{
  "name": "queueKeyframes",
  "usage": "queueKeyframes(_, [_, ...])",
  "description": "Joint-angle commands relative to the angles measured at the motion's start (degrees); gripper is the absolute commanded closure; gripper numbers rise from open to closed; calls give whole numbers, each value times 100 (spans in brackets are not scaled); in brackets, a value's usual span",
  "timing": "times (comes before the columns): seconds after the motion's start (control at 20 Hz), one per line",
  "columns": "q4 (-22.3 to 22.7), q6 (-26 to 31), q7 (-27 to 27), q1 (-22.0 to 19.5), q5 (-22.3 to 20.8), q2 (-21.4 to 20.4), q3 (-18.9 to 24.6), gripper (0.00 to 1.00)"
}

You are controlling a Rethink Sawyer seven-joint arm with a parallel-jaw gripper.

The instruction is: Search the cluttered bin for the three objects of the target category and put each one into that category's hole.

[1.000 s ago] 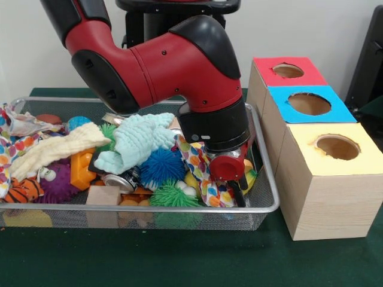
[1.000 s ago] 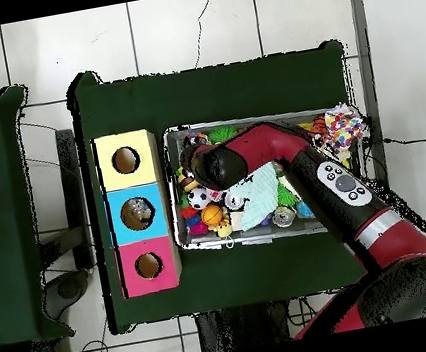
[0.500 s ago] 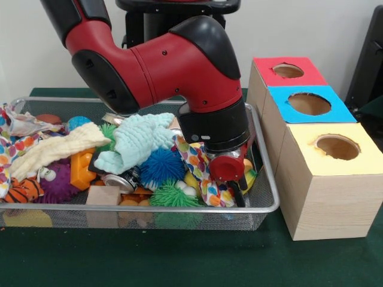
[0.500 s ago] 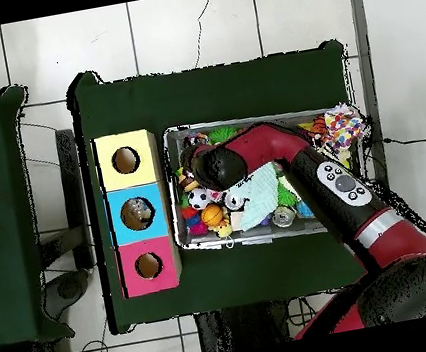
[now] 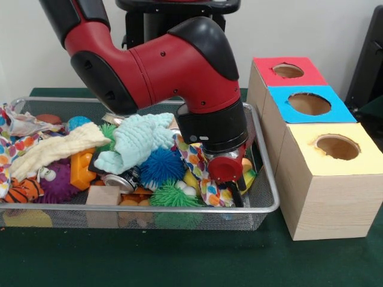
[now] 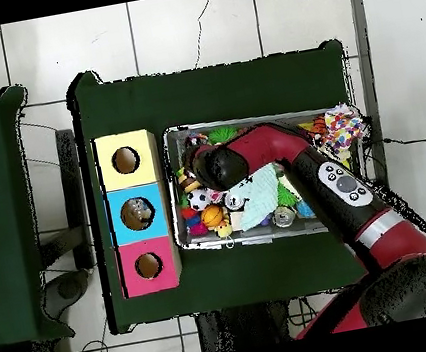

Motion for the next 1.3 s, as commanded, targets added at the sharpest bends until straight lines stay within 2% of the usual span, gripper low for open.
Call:
queueKeyframes(0.05, [-385, 283, -1512, -199, -280, 410, -323, 0])
queueKeyframes(0.45, [-385, 389, -1758, -316, -285, 443, -291, 0])
queueKeyframes(1.3, [-376, 423, -1572, -236, -288, 363, -284, 0])
